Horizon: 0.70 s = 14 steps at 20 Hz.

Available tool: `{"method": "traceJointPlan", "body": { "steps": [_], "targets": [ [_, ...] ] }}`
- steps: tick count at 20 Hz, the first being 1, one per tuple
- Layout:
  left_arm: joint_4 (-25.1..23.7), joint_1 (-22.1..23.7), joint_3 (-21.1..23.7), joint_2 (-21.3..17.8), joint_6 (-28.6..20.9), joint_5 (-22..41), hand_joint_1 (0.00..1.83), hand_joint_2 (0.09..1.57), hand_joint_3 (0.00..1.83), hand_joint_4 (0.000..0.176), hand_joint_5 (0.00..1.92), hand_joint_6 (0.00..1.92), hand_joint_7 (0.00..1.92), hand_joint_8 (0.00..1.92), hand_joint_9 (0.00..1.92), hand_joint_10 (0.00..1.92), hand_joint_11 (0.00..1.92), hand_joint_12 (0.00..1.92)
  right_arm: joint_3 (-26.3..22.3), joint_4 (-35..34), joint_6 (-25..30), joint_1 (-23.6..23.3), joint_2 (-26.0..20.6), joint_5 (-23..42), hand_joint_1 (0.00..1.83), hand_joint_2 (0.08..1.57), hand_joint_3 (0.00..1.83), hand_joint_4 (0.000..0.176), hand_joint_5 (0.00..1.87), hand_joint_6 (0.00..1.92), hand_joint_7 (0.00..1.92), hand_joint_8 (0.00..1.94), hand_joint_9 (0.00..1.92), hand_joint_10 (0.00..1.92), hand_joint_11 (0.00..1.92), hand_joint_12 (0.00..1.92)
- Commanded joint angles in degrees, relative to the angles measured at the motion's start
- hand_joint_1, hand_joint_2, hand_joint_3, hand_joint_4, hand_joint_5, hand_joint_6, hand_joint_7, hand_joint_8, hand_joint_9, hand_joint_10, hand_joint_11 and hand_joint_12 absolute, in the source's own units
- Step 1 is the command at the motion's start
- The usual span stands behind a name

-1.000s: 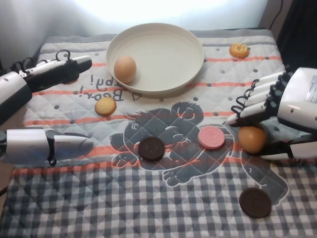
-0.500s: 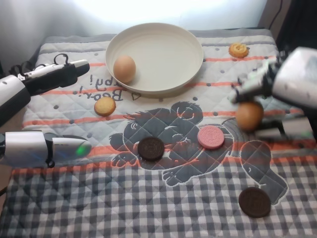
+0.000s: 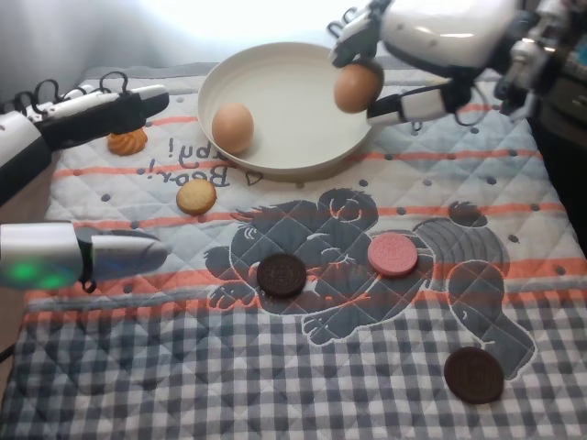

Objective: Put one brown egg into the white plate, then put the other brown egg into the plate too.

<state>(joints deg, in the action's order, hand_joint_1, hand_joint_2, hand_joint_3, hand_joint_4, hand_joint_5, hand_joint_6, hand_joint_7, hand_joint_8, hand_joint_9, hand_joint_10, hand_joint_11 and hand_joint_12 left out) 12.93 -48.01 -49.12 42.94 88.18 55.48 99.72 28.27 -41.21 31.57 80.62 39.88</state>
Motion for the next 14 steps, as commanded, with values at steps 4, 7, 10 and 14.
{"method": "traceJointPlan", "body": {
  "steps": [4, 7, 10, 14],
  "targets": [
    [-1.33, 2.02, -0.72, -0.54, -0.40, 5.11, 0.74, 0.88, 0.01, 0.113, 0.29, 0.02, 0.35, 0.01, 0.26, 0.01, 0.00, 0.00, 1.95, 1.01, -0.27, -2.39, 2.45, 0.97, 1.34, 1.05, 0.00, 0.000, 0.95, 0.27, 1.12, 0.82, 0.94, 1.06, 0.76, 1.57],
    [-1.63, 2.39, -0.74, -0.67, -0.40, 4.75, 0.75, 0.86, 0.00, 0.110, 0.29, 0.01, 0.34, 0.00, 0.26, 0.01, 0.00, 0.00, 0.89, 0.98, -0.27, -2.57, 2.40, 1.03, 0.75, 0.90, 0.00, 0.104, 0.34, 0.00, 0.52, 0.07, 0.47, 0.33, 0.13, 1.20],
    [-1.35, 2.41, -0.43, -1.09, -0.40, 5.04, 0.75, 0.85, 0.00, 0.112, 0.29, 0.01, 0.35, 0.00, 0.26, 0.01, 0.00, 0.00, -1.84, 0.94, -0.27, -2.56, 1.54, 1.79, 0.68, 0.89, 0.00, 0.123, 0.07, 0.00, 0.34, 0.00, 0.39, 0.03, 0.00, 1.16],
    [0.76, 1.75, 0.15, -1.94, -0.42, 8.88, 0.76, 0.86, 0.00, 0.113, 0.25, 0.00, 0.32, 0.00, 0.25, 0.00, 0.00, 0.00, -7.17, -4.36, -0.27, -0.13, -5.24, 9.61, 0.68, 0.92, 0.00, 0.137, 0.06, 0.01, 0.24, 0.00, 0.23, 0.00, 0.00, 0.82]
  ]
}}
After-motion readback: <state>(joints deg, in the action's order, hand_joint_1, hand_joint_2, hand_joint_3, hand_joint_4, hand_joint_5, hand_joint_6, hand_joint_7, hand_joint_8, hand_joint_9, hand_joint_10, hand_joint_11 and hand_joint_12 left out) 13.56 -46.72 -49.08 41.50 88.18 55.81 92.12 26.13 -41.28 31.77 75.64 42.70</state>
